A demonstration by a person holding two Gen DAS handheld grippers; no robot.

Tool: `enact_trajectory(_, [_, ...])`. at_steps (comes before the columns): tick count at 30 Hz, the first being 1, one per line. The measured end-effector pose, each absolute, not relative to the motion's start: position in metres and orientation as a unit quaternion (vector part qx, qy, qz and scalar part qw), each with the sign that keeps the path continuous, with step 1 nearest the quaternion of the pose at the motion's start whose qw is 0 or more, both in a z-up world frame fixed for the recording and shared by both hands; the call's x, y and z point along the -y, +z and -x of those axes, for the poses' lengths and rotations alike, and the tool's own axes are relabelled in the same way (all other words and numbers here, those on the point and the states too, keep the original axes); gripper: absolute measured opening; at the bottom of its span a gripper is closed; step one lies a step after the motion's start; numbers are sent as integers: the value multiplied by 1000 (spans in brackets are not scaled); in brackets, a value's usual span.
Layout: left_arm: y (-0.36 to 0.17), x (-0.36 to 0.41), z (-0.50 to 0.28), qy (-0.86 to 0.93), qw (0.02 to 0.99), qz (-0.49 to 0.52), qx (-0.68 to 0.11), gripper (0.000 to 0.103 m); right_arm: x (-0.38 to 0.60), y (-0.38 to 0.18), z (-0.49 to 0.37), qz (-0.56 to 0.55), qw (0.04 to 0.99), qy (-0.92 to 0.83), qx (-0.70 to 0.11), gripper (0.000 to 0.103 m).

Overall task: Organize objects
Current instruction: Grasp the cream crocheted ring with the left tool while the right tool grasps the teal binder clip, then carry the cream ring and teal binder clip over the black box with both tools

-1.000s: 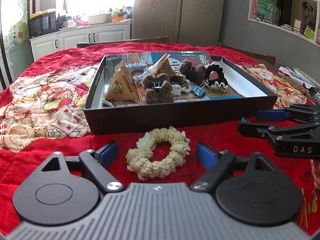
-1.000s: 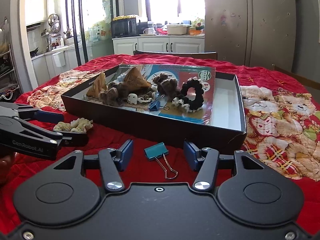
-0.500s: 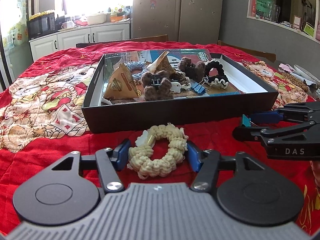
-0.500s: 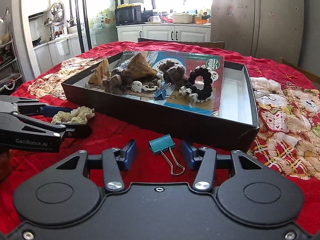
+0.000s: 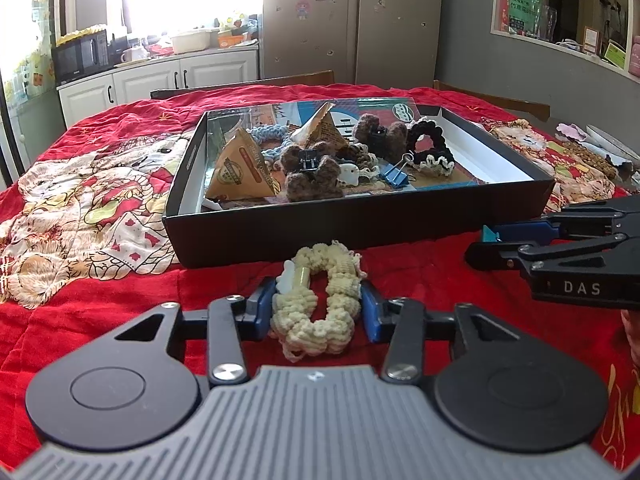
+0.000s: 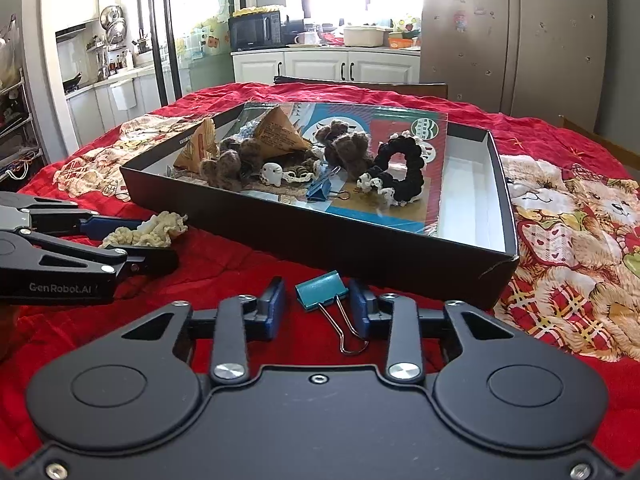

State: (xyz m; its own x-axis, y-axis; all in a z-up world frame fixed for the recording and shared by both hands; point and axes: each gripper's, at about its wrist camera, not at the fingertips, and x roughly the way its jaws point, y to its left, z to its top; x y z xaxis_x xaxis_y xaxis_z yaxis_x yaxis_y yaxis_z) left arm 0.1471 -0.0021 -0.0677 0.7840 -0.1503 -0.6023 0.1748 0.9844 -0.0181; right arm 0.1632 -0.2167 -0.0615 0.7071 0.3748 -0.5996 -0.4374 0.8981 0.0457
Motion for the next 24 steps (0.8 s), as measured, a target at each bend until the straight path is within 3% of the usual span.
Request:
enact_trajectory(11, [-67,3,-145,-92,944,-20,-316,34,219,-61,-163,46,923,219,-312,27])
enact_trajectory(24, [-66,1,-144,-94,944,-14,-317,28,221,-59,-160,38,925,222,-305,27])
